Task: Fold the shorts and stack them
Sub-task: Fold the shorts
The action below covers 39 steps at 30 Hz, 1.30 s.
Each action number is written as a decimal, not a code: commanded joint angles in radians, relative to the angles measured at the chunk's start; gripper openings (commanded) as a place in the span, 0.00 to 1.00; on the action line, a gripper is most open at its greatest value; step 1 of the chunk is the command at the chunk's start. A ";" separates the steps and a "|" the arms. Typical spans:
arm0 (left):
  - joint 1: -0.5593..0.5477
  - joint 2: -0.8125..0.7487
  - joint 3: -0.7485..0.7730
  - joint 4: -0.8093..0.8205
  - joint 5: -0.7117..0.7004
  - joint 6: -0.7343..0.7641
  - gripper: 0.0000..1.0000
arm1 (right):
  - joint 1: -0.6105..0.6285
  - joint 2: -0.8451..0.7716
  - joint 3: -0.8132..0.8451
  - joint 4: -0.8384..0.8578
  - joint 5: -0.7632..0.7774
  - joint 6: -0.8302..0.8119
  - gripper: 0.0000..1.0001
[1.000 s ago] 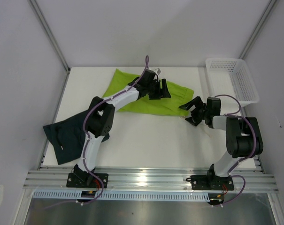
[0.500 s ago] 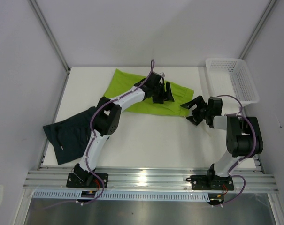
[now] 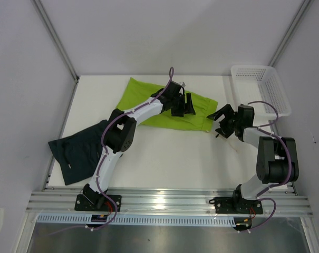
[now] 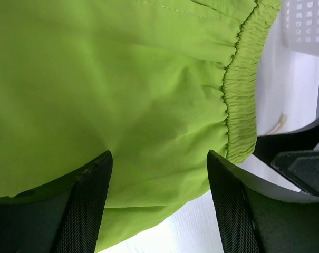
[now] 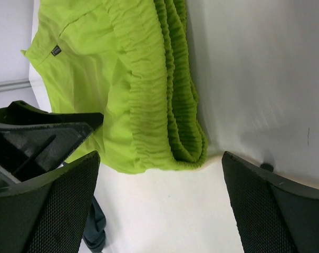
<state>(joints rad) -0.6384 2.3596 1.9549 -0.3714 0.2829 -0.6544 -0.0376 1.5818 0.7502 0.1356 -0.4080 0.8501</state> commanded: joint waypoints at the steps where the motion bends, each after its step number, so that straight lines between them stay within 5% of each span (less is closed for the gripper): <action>1: -0.009 -0.042 0.021 -0.017 -0.008 0.001 0.74 | -0.005 0.075 0.046 0.043 -0.005 -0.043 1.00; 8: -0.009 -0.043 0.021 -0.031 -0.014 0.012 0.74 | -0.004 0.190 0.072 0.090 -0.063 -0.057 0.99; 18: -0.010 -0.046 0.027 -0.034 -0.021 0.013 0.74 | 0.034 0.081 -0.048 0.099 -0.080 0.041 0.99; 39: 0.002 -0.086 -0.162 -0.038 0.006 0.073 0.74 | 0.114 0.089 -0.141 0.303 0.204 0.296 0.99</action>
<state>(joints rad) -0.6380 2.3188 1.8183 -0.3775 0.2764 -0.6113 0.0765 1.6745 0.6304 0.4503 -0.3187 1.1305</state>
